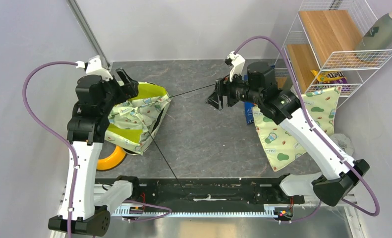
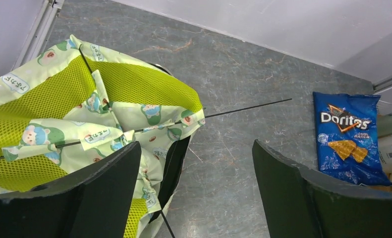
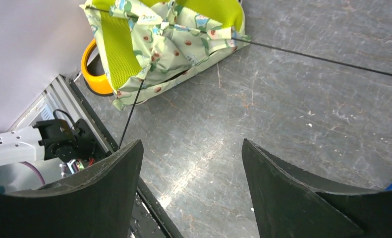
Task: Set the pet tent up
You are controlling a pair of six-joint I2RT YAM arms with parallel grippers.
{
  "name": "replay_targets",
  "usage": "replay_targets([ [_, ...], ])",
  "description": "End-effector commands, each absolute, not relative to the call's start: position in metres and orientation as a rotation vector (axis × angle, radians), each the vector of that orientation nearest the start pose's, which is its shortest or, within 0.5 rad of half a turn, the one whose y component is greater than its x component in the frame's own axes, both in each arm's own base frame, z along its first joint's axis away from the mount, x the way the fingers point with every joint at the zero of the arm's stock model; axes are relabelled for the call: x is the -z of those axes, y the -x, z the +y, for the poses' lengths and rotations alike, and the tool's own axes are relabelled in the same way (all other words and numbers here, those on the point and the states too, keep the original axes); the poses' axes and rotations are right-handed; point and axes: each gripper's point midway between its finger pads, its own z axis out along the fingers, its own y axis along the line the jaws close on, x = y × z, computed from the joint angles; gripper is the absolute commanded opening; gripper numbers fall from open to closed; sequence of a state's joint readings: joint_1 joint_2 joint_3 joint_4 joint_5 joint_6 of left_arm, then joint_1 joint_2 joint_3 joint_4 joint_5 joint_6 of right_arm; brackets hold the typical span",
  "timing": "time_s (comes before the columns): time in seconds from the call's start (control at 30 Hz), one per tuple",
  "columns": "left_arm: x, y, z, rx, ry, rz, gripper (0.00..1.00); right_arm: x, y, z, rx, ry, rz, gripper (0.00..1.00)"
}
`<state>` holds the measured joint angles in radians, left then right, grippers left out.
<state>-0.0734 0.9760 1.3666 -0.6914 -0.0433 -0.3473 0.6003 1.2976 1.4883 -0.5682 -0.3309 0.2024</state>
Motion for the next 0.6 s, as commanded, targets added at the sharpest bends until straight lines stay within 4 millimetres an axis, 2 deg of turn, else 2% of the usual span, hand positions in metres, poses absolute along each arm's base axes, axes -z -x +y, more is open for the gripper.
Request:
replay_targets([
  [0.0, -0.378, -0.289, -0.027, 0.271, 0.311, 1.811, 0.92, -0.339, -0.277, 0.289, -0.849, 0.635, 1.915, 0.82],
  [0.1, -0.378, -0.281, -0.028, 0.272, 0.281, 1.79, 1.0, -0.312, -0.267, 0.306, -0.802, 0.726, 1.923, 0.88],
  [0.2, -0.376, -0.274, -0.028, 0.274, 0.271, 1.774, 1.0, -0.277, -0.253, 0.328, -0.788, 0.815, 1.979, 0.88],
  [0.4, -0.355, -0.263, -0.015, 0.211, 0.374, 1.845, 1.0, -0.218, -0.202, 0.382, -0.85, 1.006, 2.055, 0.88],
  [0.57, -0.337, -0.254, -0.01, 0.196, 0.454, 1.908, 0.96, -0.187, -0.163, 0.425, -0.915, 1.088, 2.089, 0.85],
])
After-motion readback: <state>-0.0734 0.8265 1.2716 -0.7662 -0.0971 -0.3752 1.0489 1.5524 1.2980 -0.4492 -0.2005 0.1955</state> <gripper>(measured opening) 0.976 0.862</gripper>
